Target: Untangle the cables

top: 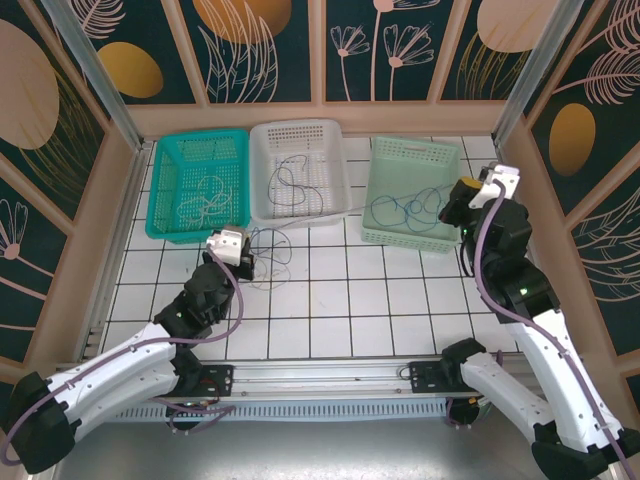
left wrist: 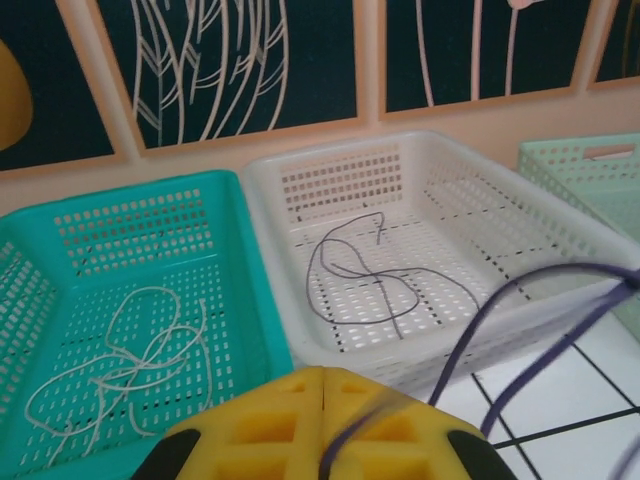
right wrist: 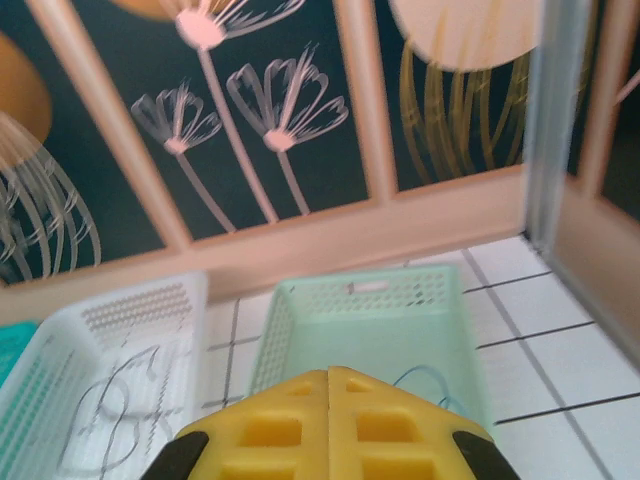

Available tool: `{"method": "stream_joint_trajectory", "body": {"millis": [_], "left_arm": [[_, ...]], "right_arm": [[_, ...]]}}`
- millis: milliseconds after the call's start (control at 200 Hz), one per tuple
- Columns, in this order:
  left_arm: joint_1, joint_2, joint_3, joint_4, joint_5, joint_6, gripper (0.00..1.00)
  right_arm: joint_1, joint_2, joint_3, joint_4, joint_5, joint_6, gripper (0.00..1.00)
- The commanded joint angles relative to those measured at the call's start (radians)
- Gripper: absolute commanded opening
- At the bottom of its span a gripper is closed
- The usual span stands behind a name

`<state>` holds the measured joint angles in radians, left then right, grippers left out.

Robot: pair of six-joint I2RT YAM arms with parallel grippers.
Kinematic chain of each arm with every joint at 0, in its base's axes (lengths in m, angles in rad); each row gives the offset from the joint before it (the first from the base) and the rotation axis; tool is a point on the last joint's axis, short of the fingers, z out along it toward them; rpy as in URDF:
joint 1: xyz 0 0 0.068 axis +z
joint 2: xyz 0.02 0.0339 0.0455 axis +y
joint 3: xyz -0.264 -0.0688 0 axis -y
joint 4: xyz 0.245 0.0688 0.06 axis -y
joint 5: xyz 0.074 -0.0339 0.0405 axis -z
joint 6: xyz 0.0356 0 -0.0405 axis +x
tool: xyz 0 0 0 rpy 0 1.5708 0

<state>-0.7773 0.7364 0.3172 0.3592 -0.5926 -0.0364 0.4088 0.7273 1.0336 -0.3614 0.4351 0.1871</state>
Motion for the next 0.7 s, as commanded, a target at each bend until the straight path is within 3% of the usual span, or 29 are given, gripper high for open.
{"method": "stream_joint_trajectory", "body": {"millis": [0,245,445,581,696], "left_arm": [[0.017,-0.007,-0.04,-0.021,0.028,-0.017,0.0],[0.016,0.041,-0.012,0.001,0.266,0.042,0.0],[0.018,0.02,-0.017,0.03,0.383,0.059,0.0],[0.018,0.033,0.027,0.02,0.446,0.06,0.0],[0.017,0.05,0.084,0.007,0.474,0.058,0.0]], "right_arm": [[-0.016,-0.026,0.043,0.049,0.024,0.0,0.0],[-0.012,0.004,-0.131,0.116,-0.297,0.112,0.0],[0.005,0.021,-0.248,0.18,-0.528,0.172,0.0],[0.098,0.058,-0.307,0.242,-0.565,0.151,0.15],[0.24,0.102,-0.354,0.334,-0.536,0.094,0.43]]}}
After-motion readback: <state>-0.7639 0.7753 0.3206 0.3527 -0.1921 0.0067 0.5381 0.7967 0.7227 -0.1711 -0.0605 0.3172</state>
